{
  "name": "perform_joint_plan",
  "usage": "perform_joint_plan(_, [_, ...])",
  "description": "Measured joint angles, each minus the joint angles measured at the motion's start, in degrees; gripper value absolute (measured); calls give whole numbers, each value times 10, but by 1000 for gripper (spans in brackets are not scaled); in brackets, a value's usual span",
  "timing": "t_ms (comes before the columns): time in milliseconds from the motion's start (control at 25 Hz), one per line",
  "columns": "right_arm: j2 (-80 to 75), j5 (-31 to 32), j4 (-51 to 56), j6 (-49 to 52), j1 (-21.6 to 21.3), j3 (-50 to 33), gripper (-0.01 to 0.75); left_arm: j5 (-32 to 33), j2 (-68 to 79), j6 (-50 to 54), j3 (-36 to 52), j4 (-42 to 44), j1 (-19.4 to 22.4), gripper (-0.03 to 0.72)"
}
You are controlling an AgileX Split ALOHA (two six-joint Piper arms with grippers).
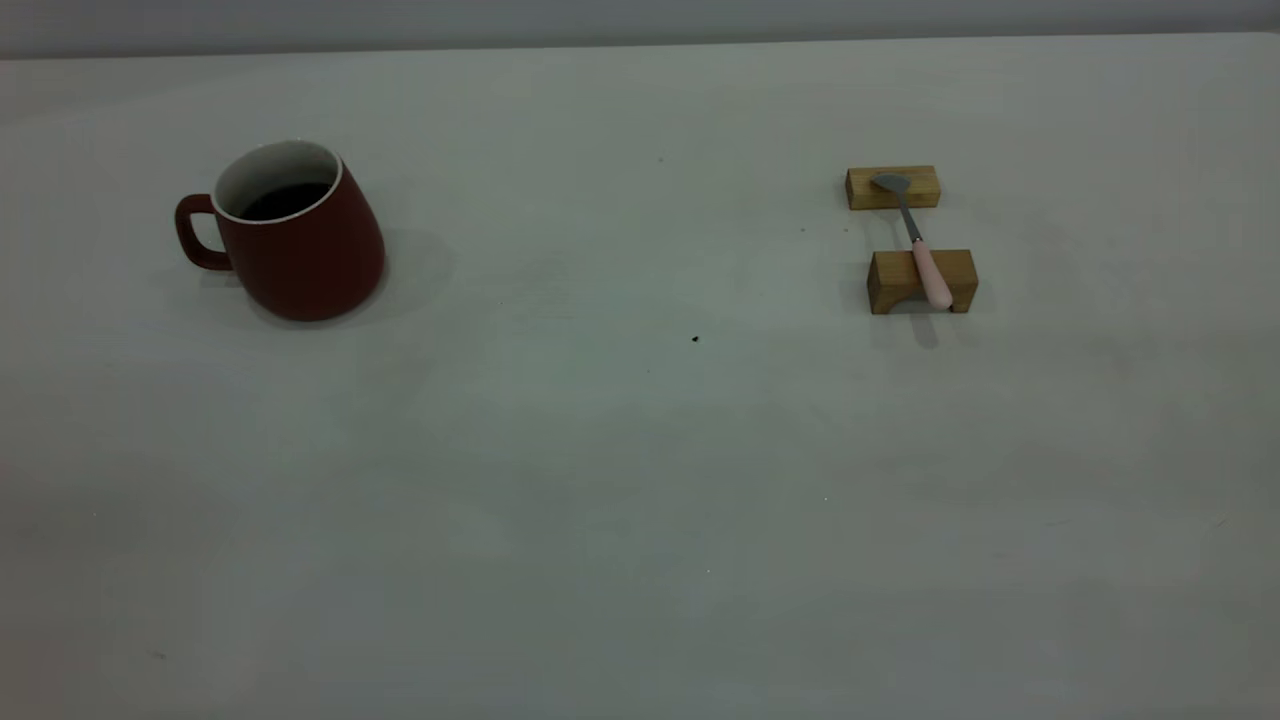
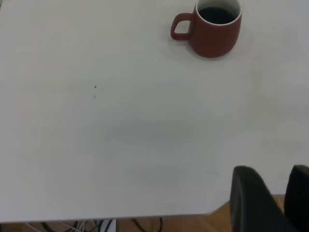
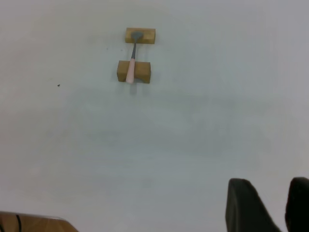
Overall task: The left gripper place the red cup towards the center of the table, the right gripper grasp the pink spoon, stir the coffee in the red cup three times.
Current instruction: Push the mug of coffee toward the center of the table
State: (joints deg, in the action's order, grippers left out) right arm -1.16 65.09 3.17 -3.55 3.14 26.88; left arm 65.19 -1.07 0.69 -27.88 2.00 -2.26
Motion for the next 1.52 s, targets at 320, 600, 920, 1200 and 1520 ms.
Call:
perform_joint_plan(320, [0, 0, 0, 0, 0, 0, 239, 0, 0, 0, 0, 0, 0, 243])
perform_joint_plan(600, [0, 0, 0, 0, 0, 0, 239, -15, 95, -3, -20, 0, 0, 243])
perform_joint_plan(920, [0, 0, 0, 0, 0, 0, 239, -151, 404, -65, -89, 26, 0, 277])
perform_joint_plan(1200, [0, 0, 0, 0, 0, 0, 239, -219, 698, -237, -205, 58, 0, 634])
perform_joint_plan(1520, [0, 0, 0, 0, 0, 0, 239, -255, 945, -446, -330, 61, 0, 647])
